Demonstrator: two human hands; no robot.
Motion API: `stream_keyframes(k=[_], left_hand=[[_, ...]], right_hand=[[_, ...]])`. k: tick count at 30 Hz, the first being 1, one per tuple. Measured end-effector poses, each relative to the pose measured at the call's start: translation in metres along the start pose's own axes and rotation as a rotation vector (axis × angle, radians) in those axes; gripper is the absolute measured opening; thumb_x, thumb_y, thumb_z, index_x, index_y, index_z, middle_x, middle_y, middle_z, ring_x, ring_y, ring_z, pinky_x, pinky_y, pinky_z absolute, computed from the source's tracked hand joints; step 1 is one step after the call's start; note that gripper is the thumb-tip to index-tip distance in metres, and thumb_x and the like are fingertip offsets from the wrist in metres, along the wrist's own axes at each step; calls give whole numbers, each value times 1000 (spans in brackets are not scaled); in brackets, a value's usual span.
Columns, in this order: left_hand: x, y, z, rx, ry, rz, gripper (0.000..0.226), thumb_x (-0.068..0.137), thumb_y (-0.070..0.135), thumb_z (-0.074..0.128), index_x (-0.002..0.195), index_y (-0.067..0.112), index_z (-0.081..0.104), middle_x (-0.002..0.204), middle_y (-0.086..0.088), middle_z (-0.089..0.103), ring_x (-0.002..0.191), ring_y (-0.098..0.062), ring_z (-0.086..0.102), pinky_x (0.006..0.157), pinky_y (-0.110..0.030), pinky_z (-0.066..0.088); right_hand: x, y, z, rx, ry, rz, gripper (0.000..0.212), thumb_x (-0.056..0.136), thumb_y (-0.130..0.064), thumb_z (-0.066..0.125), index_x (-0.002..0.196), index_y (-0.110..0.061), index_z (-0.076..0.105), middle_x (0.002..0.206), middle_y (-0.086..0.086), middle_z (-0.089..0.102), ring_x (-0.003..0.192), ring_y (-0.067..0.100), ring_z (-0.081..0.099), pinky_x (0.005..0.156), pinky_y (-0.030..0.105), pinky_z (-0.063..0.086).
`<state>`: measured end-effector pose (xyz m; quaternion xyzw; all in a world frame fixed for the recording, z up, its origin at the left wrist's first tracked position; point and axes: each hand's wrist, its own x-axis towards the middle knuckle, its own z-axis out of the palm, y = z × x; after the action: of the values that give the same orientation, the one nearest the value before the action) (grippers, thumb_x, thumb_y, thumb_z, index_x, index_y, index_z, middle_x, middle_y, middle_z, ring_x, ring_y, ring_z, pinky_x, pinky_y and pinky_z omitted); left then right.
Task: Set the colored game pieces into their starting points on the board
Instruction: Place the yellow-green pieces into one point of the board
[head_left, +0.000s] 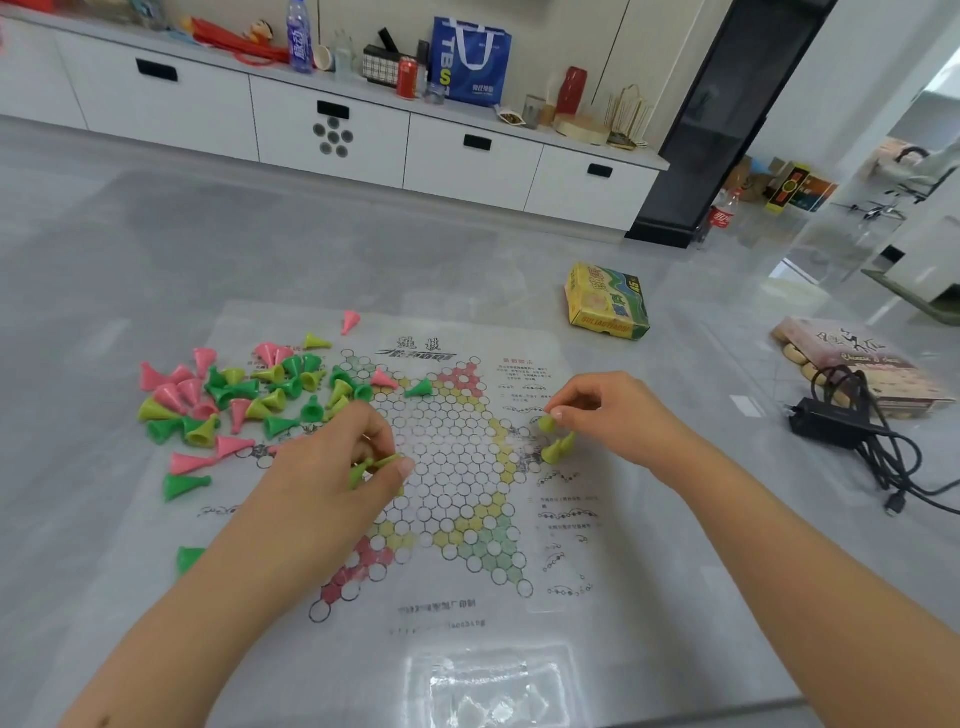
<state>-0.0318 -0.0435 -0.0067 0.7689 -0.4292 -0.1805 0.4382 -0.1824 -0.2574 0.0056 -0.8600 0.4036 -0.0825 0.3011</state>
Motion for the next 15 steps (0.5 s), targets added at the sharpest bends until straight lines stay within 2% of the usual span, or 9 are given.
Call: stream_keyframes(k=[3,6,13,15], left_hand=[[0,2,2,-8,4,11,12,86,32,55,80,25,48,84,4,64,81,-14,61,66,-19,44],[1,2,2,-16,4,15,11,86,32,55,80,25,48,86,5,64,83,-8,59,66,-14,41],[1,1,1,5,-4,24,11,86,33,54,81,26,47,84,5,64,81,-13,61,66,-17,45],[1,1,1,8,5,30,12,87,33,54,81,26,47,83,5,63,80,-12,60,65,-14,43]], right_hand=[[1,1,0,-19,-22,17,8,85,-17,62,85,-19,70,80,-11,65,80,7,57,69,16,43],[2,1,1,-44,-41,14,8,85,-17,62,81,-21,68,77,-13,63,76,5,55,66,15,42],[2,0,4,-82,-47,-9,8,85,-18,62,84,-21,69,76,-15,62,71,1,53,58,10,38],[2,1,4,-96,-47,-14,8,85,-18,62,84,-21,69,75,-15,61,71,1,53,56,7,38]])
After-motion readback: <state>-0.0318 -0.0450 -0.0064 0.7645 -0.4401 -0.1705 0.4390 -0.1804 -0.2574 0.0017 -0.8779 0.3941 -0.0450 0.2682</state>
